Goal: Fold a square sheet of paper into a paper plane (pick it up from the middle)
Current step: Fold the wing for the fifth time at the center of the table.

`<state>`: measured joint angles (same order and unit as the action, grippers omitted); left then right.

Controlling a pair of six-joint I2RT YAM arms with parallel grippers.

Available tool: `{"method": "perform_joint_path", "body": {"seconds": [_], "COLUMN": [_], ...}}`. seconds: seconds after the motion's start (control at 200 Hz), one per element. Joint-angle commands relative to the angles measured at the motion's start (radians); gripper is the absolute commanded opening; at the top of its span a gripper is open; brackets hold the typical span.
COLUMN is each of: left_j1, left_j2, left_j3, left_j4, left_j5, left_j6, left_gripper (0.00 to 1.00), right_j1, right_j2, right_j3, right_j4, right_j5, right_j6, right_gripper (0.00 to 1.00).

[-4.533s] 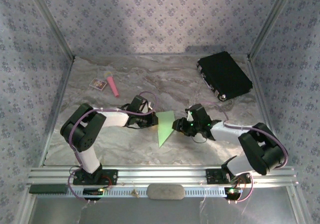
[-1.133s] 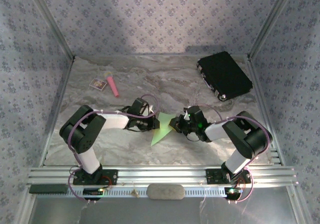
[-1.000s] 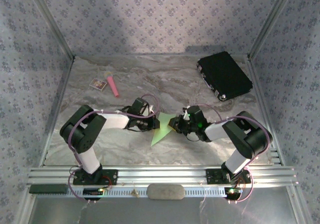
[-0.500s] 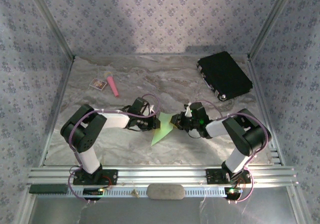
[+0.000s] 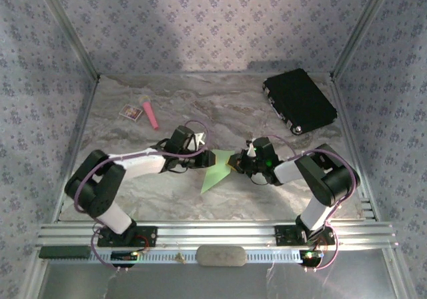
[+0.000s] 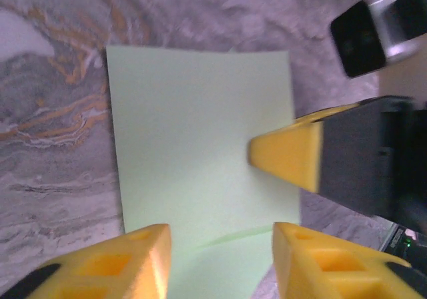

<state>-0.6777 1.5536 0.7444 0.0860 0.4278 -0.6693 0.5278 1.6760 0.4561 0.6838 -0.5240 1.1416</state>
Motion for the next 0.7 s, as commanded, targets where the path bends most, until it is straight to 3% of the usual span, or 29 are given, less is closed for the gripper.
{"method": "perform_joint_path", "body": {"seconds": [0.0,0.325,0.695], "left_j1": [-0.018,-0.098,-0.193], "left_j2": [-0.079,-0.196,-0.155], "left_j3": [-0.044,-0.1,-0.044], "left_j4": [-0.015,-0.055,-0.112], "left_j5": [-0.068,-0.17,-0.257], "left_j6": [0.046,0.127,0.194], "left_gripper": [0.48,0.54,0.55], "right_j1": [0.0,0.003,0.012], "right_j2": [-0.014,-0.09,-0.091], "right_j3": [-0.016,-0.028,-0.009], "right_j4": [0.017,-0.027,-0.044], "right_j5": [0.031,0.061,0.043], "right_j6": [0.035,0.039,0.021], "right_gripper": [0.0,0.02,0.02]}}
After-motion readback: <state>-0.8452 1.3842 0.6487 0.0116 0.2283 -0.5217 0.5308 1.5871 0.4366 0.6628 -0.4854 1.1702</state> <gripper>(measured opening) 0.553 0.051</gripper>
